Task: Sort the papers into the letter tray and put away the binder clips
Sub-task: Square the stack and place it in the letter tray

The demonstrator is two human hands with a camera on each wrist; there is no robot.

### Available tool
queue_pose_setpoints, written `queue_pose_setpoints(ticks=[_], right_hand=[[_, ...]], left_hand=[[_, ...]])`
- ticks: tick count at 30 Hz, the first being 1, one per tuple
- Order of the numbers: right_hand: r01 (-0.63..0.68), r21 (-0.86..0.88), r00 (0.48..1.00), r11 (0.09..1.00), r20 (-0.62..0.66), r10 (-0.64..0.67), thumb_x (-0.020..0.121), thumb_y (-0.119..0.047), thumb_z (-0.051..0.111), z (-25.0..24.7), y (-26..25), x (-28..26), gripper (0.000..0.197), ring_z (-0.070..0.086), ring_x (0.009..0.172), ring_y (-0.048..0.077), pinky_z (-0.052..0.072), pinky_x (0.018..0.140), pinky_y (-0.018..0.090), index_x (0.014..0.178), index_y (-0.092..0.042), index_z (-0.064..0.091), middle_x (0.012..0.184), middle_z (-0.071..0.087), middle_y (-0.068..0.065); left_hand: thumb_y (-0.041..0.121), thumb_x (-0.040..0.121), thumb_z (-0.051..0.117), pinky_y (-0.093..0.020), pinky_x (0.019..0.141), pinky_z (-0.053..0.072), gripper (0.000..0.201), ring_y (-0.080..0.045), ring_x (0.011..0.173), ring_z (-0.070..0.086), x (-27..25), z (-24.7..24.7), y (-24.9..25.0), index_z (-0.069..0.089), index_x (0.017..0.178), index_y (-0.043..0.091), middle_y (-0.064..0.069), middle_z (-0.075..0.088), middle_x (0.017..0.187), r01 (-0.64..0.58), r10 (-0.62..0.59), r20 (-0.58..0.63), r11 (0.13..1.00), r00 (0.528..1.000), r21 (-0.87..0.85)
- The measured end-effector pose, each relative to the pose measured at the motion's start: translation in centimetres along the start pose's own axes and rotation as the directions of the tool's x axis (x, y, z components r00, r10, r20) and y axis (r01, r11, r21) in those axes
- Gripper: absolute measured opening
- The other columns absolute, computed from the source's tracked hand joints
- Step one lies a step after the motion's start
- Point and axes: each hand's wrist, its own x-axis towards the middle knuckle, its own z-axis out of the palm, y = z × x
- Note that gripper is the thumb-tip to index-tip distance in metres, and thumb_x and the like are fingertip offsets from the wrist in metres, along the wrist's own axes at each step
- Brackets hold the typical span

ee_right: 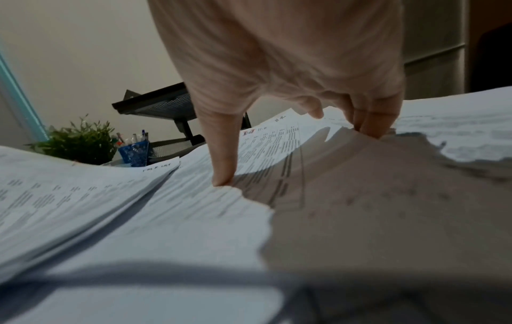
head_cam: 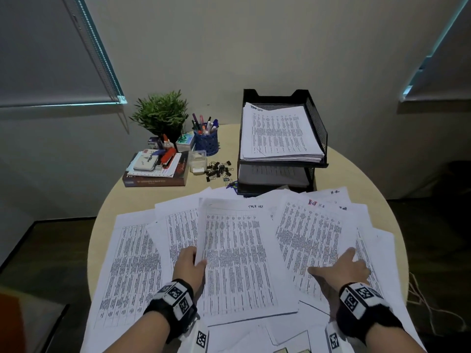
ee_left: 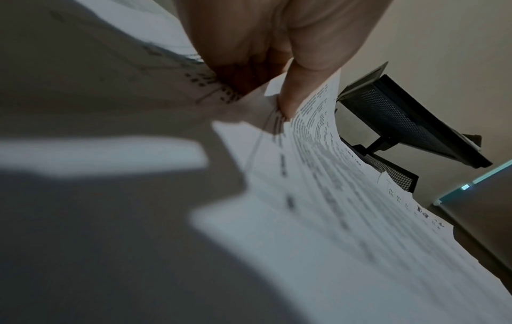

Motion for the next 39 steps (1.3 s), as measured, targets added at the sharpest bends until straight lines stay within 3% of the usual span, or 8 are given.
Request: queue_pose_setpoints(ticks=[6, 11, 19, 23, 26, 34, 36, 39], right_hand=[[0.108, 0.330, 0.992, 0.938, -0.091, -0.082, 0.070, -0.017, 0.082, -0.2, 1.1, 1.0, 0.110, 0.032, 0.134, 0.039, 0.037, 0.105, 0.048, 0.150, -0.008, 0.008, 0.148, 0.028, 0.023], [0.210, 0.531, 0.977, 0.821, -0.146, -0.156, 0.090, -0.005, 0.052, -0.7, 3.0, 1.1, 0.037, 0.058, 0.097, 0.032, 0.047, 0.082, 0.035, 0.127, -0.003, 0.051, 0.111, 0.061, 0.015], [0.193, 0.674, 0.980, 0.713, -0.169, -0.106, 0.094, -0.007, 0.047, -6.7, 7.5, 4.4, 0.020, 0.058, 0.089, 0.029, 0.045, 0.089, 0.041, 0.111, -0.005, 0.059, 0.099, 0.062, 0.015], [0.088, 0.799, 0.989, 0.595, 0.002, -0.149, 0.094, -0.001, 0.046, -9.0, 9.6, 7.2, 0.015, 0.059, 0.079, 0.029, 0.049, 0.079, 0.036, 0.099, -0.004, 0.060, 0.115, 0.061, 0.027], [0.059, 0.791, 0.968, 0.609, 0.103, -0.228, 0.096, -0.002, 0.044, -9.3, 9.9, 7.9, 0.017, 0.061, 0.074, 0.027, 0.050, 0.066, 0.033, 0.105, -0.005, 0.059, 0.099, 0.066, 0.021], [0.189, 0.599, 0.920, 0.778, 0.169, -0.353, 0.092, -0.006, 0.054, -5.1, 8.6, 7.2, 0.009, 0.063, 0.096, 0.030, 0.047, 0.095, 0.042, 0.093, -0.012, 0.061, 0.111, 0.067, 0.016], [0.286, 0.488, 0.895, 0.825, 0.173, -0.412, 0.090, -0.009, 0.057, -4.0, 7.9, 6.4, 0.017, 0.061, 0.105, 0.028, 0.045, 0.100, 0.043, 0.106, -0.014, 0.059, 0.120, 0.063, 0.011], [0.445, 0.306, 0.847, 0.841, 0.161, -0.507, 0.091, -0.013, 0.055, -3.2, 6.5, 4.3, 0.042, 0.051, 0.121, 0.022, 0.037, 0.095, 0.025, 0.132, -0.012, 0.047, 0.132, 0.052, 0.001]], left_hand=[[0.004, 0.092, 0.050, -0.021, 0.058, 0.038, 0.010, -0.022, 0.079, 0.053, -1.2, 0.8, 0.7, 0.048, 0.096, 0.013, -0.009, 0.056, 0.089, 0.013, -0.013, 0.008, 0.999, 1.000, -0.038], [0.008, 0.093, 0.049, -0.023, 0.056, 0.037, 0.009, -0.021, 0.066, 0.051, -1.6, 1.4, 1.4, 0.049, 0.098, 0.015, -0.006, 0.057, 0.079, 0.096, -0.098, -0.032, 0.992, 0.995, -0.077], [0.004, 0.092, 0.049, -0.022, 0.053, 0.033, 0.012, -0.024, 0.070, 0.051, -1.9, 1.5, 2.4, 0.049, 0.097, 0.015, -0.009, 0.057, 0.085, 0.143, -0.157, -0.120, 0.983, 0.980, -0.116], [0.000, 0.089, 0.053, -0.026, 0.071, 0.040, 0.013, -0.024, 0.079, 0.054, -2.0, 1.6, 3.1, 0.055, 0.095, 0.011, -0.010, 0.060, 0.088, 0.166, -0.195, -0.084, 0.948, 0.977, -0.273], [-0.004, 0.088, 0.054, -0.028, 0.078, 0.041, 0.012, -0.024, 0.086, 0.055, -2.1, 2.8, 3.8, 0.058, 0.096, 0.005, -0.010, 0.060, 0.088, 0.168, -0.187, -0.026, 0.925, 0.982, -0.341], [0.007, 0.076, 0.064, -0.035, 0.076, 0.033, 0.027, -0.024, 0.073, 0.045, -2.6, 6.0, 5.7, 0.045, 0.058, 0.012, -0.009, 0.045, 0.067, 0.253, -0.217, 0.131, 0.820, 0.967, -0.513], [0.015, 0.073, 0.069, -0.038, 0.084, 0.037, 0.011, -0.026, 0.085, 0.049, -3.3, 6.3, 7.3, 0.059, 0.078, 0.016, -0.010, 0.052, 0.085, 0.264, -0.183, 0.192, 0.734, 0.964, -0.626], [0.011, 0.084, 0.068, -0.042, 0.107, 0.030, 0.060, -0.021, 0.119, 0.048, -3.7, 7.0, 8.0, 0.038, 0.135, 0.008, -0.010, 0.048, 0.135, 0.399, -0.225, 0.345, 0.687, 0.911, -0.607]])
